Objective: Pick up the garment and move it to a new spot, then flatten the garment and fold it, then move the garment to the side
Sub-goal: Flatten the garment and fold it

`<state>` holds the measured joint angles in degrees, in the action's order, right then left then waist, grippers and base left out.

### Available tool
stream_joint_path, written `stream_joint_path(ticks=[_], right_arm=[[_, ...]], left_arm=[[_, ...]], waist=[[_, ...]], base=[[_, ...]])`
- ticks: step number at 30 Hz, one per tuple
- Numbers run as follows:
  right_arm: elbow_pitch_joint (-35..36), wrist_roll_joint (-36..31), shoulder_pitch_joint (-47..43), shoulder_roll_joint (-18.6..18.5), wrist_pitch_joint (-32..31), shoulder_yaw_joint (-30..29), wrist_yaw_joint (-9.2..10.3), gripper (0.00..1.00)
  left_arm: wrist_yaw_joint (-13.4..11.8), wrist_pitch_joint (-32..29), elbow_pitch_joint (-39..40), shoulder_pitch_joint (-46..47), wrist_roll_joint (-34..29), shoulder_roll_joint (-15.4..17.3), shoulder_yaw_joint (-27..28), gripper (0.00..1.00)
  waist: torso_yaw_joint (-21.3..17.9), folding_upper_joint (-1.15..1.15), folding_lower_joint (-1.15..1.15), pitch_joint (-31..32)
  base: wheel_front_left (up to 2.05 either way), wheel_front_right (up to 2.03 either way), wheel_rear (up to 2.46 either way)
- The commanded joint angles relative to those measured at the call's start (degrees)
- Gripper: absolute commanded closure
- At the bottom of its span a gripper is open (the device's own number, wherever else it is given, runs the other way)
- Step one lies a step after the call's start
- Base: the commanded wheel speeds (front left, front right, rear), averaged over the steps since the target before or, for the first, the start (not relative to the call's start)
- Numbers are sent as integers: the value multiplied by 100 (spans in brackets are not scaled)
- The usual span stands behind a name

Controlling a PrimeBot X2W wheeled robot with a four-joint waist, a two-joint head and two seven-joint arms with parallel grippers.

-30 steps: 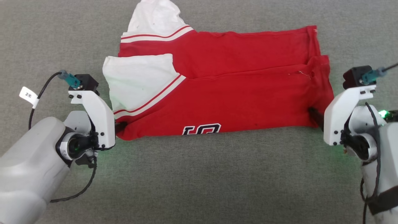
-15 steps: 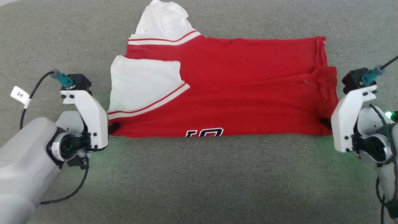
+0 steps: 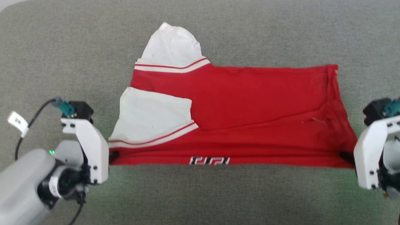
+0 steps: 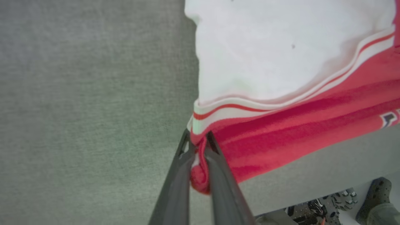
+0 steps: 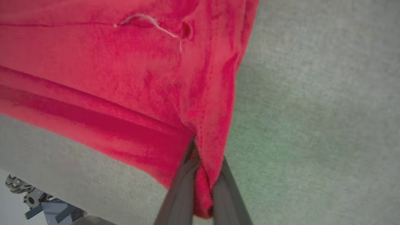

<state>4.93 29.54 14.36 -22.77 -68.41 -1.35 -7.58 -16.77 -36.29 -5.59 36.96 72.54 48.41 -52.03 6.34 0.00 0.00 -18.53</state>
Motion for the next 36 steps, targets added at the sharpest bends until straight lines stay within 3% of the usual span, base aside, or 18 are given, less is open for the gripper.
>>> stream_joint_path(ticks=[1, 5, 6, 7, 8, 9, 10, 14, 22, 26, 36], right_arm=[[73, -45, -196, 54, -46, -103, 16, 100], [171, -158, -542, 280, 15, -201, 16, 100], [153, -196, -578, 312, 69, -174, 16, 99], [113, -231, -586, 342, 138, -144, 16, 64], [61, -251, -605, 376, 193, -105, 16, 48], [16, -278, -622, 391, 248, -55, 16, 0], [-10, -320, -610, 386, 354, -25, 15, 0], [-24, -326, -624, 444, 592, -9, 16, 0], [782, -377, -608, 737, 1274, -325, 11, 0], [1097, -364, -492, 935, 1772, -410, 11, 0], [1422, -940, 7, 1508, 3970, -313, 11, 0]], left_arm=[[-88, 68, 47, -172, 64, 63, -1, 100], [-137, 164, 47, -428, 88, -47, -94, 100], [-123, 185, -18, -472, 114, -101, -94, 88], [-104, 187, -97, -501, 116, -144, -111, 79], [-97, 185, -175, -511, 101, -177, -144, 67], [-63, 184, -256, -508, 77, -211, -171, 34], [-28, 171, -303, -492, 60, -239, -200, 0], [33, 149, -361, -338, -14, -150, -159, 0], [-102, -96, 231, 169, -151, 452, 89, 0], [-37, -36, 303, 496, -284, 542, 234, 0], [641, 74, -675, 1742, -771, 330, 448, 0]], waist=[[9, 0, 0, -6], [14, 0, 0, -3], [17, 0, 0, 1], [14, 0, 0, 10], [7, 0, 0, 25], [-2, 0, 0, 42], [-8, 0, 0, 63], [-55, 0, 0, 172], [-303, 0, 0, 231], [-490, 0, 0, 168], [-1289, 0, 0, -144]], base=[[0, 0, 0], [0, 0, 0], [0, 0, 0], [0, 0, 0], [0, 0, 0], [0, 0, 0], [0, 0, 0], [0, 0, 0], [0, 0, 0], [0, 0, 0], [0, 0, 0]])
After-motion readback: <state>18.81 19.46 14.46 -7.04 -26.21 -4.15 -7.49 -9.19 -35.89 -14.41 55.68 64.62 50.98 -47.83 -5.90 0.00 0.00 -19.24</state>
